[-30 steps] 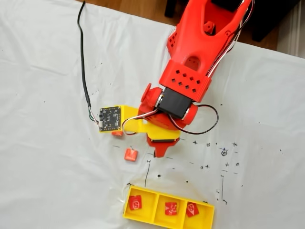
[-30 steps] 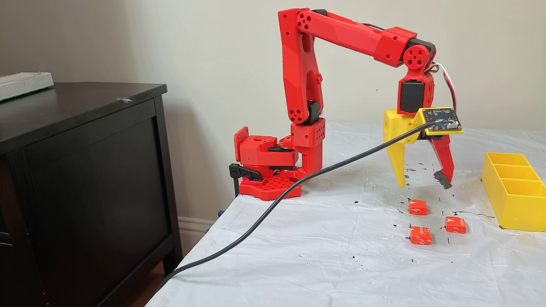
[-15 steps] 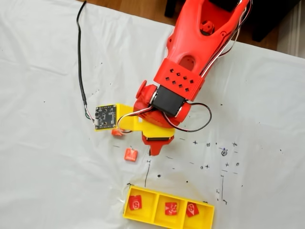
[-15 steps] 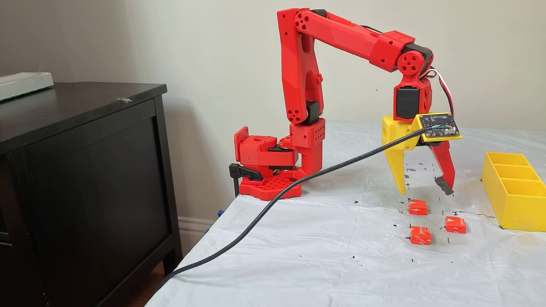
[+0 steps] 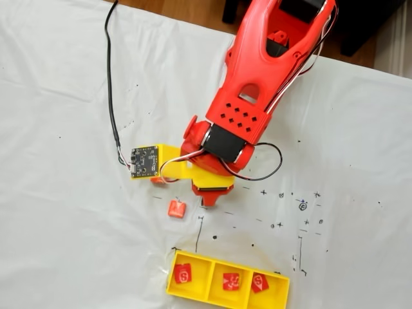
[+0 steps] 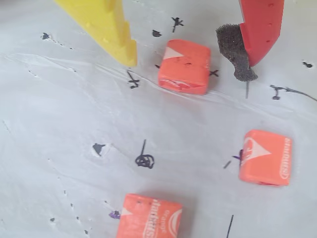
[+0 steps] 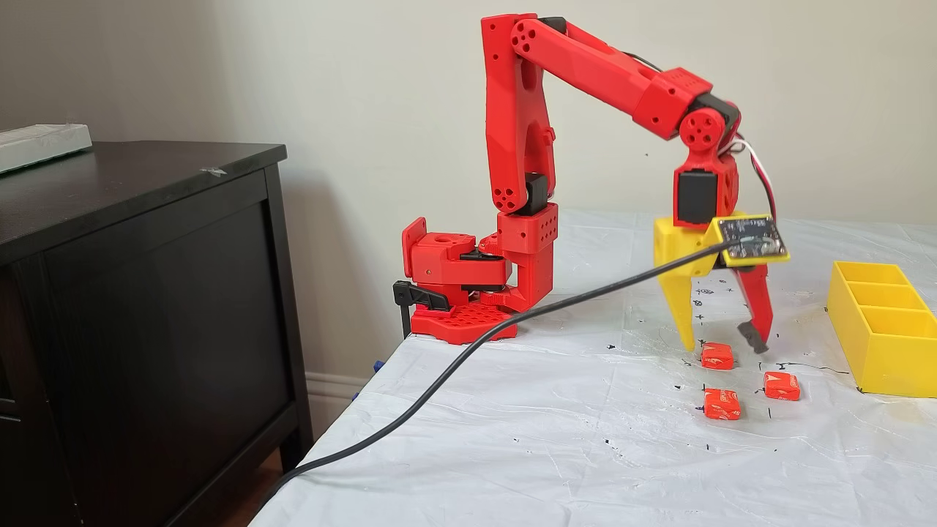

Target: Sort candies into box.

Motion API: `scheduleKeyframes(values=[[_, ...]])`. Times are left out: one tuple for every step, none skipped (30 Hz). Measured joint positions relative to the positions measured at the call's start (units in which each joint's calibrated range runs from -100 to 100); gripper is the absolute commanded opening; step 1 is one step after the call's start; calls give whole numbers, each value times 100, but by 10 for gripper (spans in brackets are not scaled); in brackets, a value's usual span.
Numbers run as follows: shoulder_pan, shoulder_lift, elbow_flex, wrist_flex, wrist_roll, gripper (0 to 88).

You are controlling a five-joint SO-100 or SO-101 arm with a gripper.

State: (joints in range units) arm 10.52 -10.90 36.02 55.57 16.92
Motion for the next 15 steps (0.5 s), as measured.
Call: scheduleKeyframes(values=[[-24,59,0,-31,0,248],[-33,102,0,-63,0,245],[-49,144,0,-86,0,239],[-57,170,0,-110,0,235],[-57,178,0,-133,0,229],[-57,195,0,-157,0,220],[-57,204,0,-165,0,211],[-57,212,0,-181,0,197],[-57,221,0,-204,0,195],[-57,221,0,-212,0,194],[-57,238,0,-243,0,191],[-73,263,0,-259,-5,186],[-89,280,0,-283,-5,181],[-114,280,18,-306,-5,172],[-122,280,35,-322,-5,158]])
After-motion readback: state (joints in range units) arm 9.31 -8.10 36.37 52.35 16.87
